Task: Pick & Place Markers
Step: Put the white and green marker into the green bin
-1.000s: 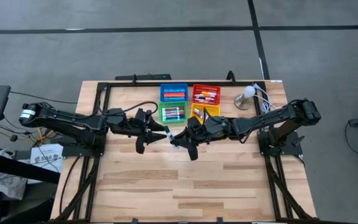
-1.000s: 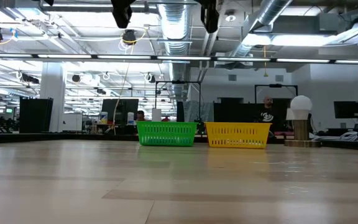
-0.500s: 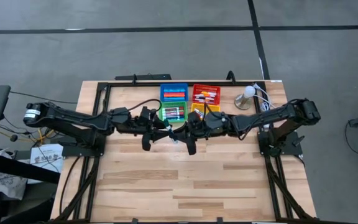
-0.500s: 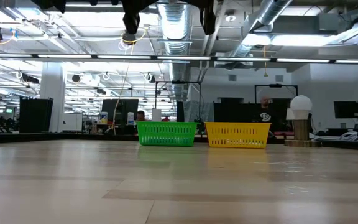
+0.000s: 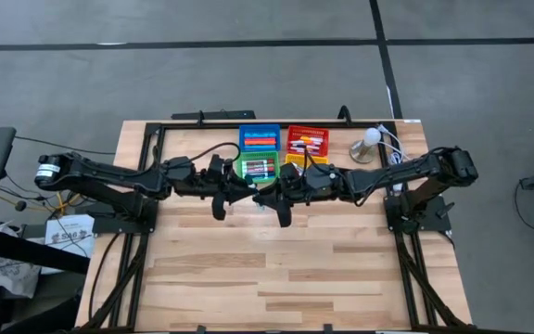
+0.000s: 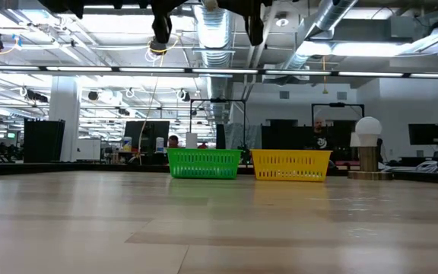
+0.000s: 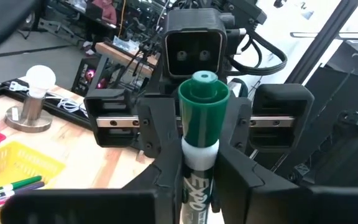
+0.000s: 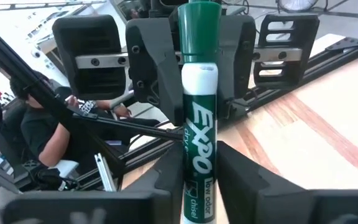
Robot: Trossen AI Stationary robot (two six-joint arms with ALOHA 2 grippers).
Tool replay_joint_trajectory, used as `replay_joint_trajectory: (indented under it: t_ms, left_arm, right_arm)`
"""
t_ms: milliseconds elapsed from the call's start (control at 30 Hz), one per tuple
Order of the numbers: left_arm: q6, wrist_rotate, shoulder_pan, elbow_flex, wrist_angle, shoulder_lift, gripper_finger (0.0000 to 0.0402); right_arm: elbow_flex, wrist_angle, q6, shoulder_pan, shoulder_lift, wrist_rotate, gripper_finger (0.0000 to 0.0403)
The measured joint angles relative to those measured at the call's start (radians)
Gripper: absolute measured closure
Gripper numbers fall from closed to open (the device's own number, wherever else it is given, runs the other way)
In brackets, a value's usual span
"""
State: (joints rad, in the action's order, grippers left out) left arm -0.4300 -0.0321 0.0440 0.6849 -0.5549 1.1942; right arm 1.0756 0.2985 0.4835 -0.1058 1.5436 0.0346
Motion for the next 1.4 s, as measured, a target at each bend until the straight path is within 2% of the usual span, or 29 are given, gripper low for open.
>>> replay_joint_trajectory:
  t_ms: [133, 267, 433, 533, 667, 867, 1167, 1400]
  left_arm:
    - [0.017, 0.006, -0.002, 0.0, 0.009, 0.0, 0.0339]
    - [0.056, 0.006, -0.01, 0.0, 0.021, 0.0, 0.0339]
    - [0.109, 0.029, -0.061, 0.0, 0.127, -0.007, 0.0339]
    - [0.144, 0.03, -0.094, 0.0, 0.199, -0.015, 0.0339]
    - [0.253, 0.033, -0.119, 0.039, 0.316, -0.011, 0.0339]
    - [0.446, 0.066, -0.161, 0.213, 0.617, 0.075, 0.0339]
    - [0.673, 0.066, -0.276, 0.482, 0.932, 0.345, 0.0339]
    - [0.774, 0.067, -0.363, 0.601, 1.089, 0.546, 0.0339]
  right_arm:
    - [0.0, -0.035, -0.015, 0.004, -0.001, -0.034, 0.028]
    - [0.002, -0.153, -0.046, 0.004, -0.017, -0.108, 0.0232]
    - [0.0, -0.435, -0.011, -0.017, -0.06, -0.122, 0.0193]
    - [0.0, -0.613, 0.025, -0.046, -0.078, -0.082, 0.0182]
    - [0.0, -0.78, 0.032, -0.115, -0.087, 0.004, 0.0179]
    - [0.0, -0.879, 0.133, -0.209, -0.093, 0.177, 0.018]
    - [0.0, -0.957, 0.206, -0.26, -0.115, 0.268, 0.0205]
    - [0.0, -0.965, 0.249, -0.272, -0.136, 0.323, 0.024]
